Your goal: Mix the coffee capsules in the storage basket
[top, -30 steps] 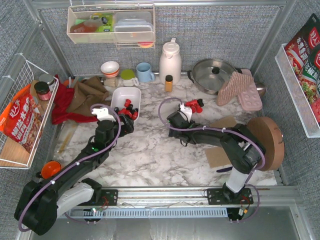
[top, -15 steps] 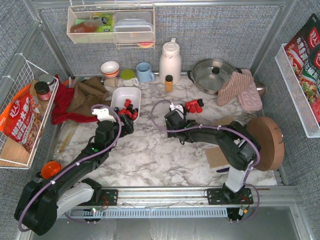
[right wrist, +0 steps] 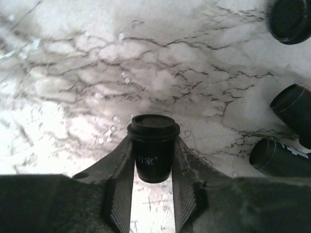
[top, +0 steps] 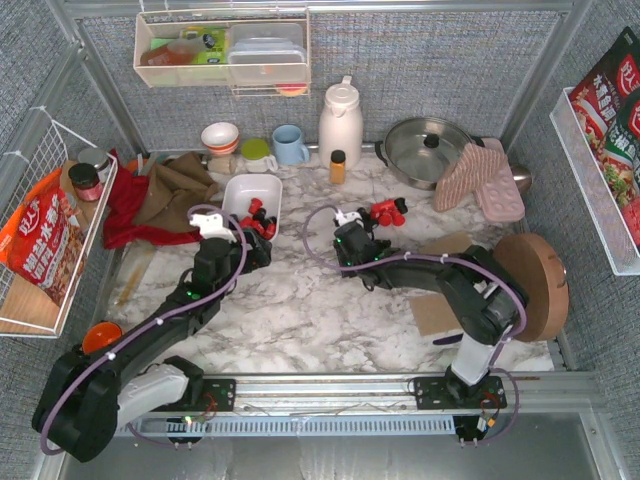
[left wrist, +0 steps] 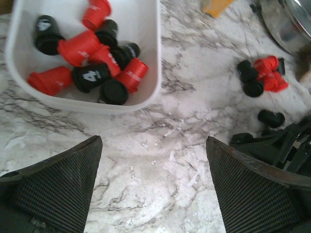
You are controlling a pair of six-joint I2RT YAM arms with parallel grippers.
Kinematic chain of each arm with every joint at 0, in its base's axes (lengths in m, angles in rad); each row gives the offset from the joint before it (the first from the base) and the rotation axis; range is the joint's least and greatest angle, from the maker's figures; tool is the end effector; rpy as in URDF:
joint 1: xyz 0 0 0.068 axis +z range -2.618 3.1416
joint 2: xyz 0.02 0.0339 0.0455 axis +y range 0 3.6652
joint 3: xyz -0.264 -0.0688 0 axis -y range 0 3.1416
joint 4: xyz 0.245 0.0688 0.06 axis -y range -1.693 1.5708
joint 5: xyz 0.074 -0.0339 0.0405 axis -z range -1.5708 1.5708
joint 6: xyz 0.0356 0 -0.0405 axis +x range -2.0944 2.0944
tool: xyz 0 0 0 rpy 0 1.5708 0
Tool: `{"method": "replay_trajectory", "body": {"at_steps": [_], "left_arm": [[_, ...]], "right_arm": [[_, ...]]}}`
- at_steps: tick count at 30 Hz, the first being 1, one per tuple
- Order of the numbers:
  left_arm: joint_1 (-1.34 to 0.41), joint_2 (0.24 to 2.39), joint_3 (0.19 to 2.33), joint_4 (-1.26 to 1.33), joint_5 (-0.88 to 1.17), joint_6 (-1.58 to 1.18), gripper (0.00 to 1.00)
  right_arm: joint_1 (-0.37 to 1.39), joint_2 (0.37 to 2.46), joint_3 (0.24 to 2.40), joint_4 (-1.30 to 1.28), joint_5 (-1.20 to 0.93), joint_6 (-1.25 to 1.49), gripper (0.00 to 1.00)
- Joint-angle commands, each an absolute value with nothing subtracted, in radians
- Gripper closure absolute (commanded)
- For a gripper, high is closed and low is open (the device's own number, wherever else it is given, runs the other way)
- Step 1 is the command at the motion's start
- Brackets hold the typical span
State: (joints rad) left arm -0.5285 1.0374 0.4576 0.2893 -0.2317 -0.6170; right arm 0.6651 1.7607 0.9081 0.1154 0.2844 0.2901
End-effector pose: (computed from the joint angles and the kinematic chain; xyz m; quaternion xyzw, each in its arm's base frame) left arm 0.2008 -0.1078 0.2257 -0.1042 0.7928 -0.2436 0.5489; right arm 0.2865 0.2120 0.1550 -0.1124 0.9000 0.0691 0.4155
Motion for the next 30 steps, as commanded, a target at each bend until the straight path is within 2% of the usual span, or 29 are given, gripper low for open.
{"method": "replay_trajectory", "body": {"at_steps": [1, 4, 10, 15, 26, 30], "left_arm": [[-0.53, 1.073, 0.483, 0.351, -0.083, -0.582, 0.05], [-0.548, 1.112, 0.492, 0.4, 0.011, -0.562, 0.08], [-0.653, 1.211, 0.557, 0.422, 0.07, -0.501, 0.09], [-0.702, 1.299, 0.631, 0.437, 0.183, -0.482, 0.13], [-0.765, 1.385, 0.69, 0.391, 0.278, -0.435, 0.18], [-0.769, 1.394, 0.692, 0.376, 0.288, -0.431, 0.23]], "right_arm": [[0.667, 1.694, 0.847, 0.229, 0.184, 0.18, 0.77], [0.666, 1.622, 0.727, 0.445, 0.087, 0.124, 0.78], [0.675, 1.564, 0.431, 1.064, -0.189, -0.062, 0.77], [0.678, 1.61, 0.331, 1.342, -0.278, -0.162, 0.81], [0.715, 1.553, 0.287, 1.396, -0.272, -0.27, 0.82], [0.722, 1.544, 0.284, 1.393, -0.263, -0.284, 0.82]]}}
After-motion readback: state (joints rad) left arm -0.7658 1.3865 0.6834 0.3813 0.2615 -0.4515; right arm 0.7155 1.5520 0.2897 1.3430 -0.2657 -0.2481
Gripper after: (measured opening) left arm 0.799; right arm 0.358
